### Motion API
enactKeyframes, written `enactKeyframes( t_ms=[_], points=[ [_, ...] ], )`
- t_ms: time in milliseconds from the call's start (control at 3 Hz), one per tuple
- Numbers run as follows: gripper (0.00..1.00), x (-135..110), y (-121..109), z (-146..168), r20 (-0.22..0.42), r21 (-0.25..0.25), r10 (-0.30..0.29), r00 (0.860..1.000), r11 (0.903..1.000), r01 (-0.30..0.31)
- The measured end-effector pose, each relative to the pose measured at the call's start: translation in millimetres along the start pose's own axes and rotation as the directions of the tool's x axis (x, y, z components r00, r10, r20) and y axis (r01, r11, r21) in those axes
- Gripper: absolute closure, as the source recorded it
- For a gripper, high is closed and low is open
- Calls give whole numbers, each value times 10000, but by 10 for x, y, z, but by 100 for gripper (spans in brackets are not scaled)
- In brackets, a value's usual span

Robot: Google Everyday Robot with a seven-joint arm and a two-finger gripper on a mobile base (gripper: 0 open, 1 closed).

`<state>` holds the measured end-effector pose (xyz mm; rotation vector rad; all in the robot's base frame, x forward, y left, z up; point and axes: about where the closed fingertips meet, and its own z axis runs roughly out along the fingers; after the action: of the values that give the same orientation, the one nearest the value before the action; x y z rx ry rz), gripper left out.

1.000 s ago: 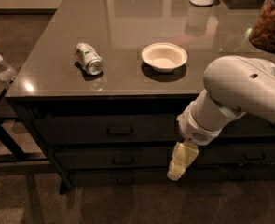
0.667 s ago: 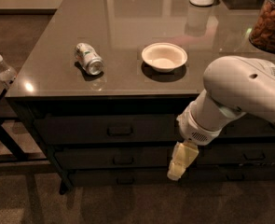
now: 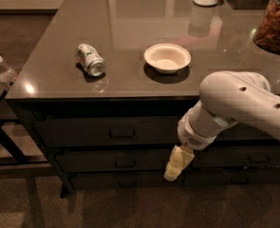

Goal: Open top drawer

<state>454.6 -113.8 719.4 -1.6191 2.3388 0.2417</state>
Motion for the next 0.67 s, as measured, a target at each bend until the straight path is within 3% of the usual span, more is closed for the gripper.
enactKeyframes(
  t_ms=[667],
  points=[
    [0, -49, -247, 111, 130, 598, 141, 9998, 9981, -149]
  ],
)
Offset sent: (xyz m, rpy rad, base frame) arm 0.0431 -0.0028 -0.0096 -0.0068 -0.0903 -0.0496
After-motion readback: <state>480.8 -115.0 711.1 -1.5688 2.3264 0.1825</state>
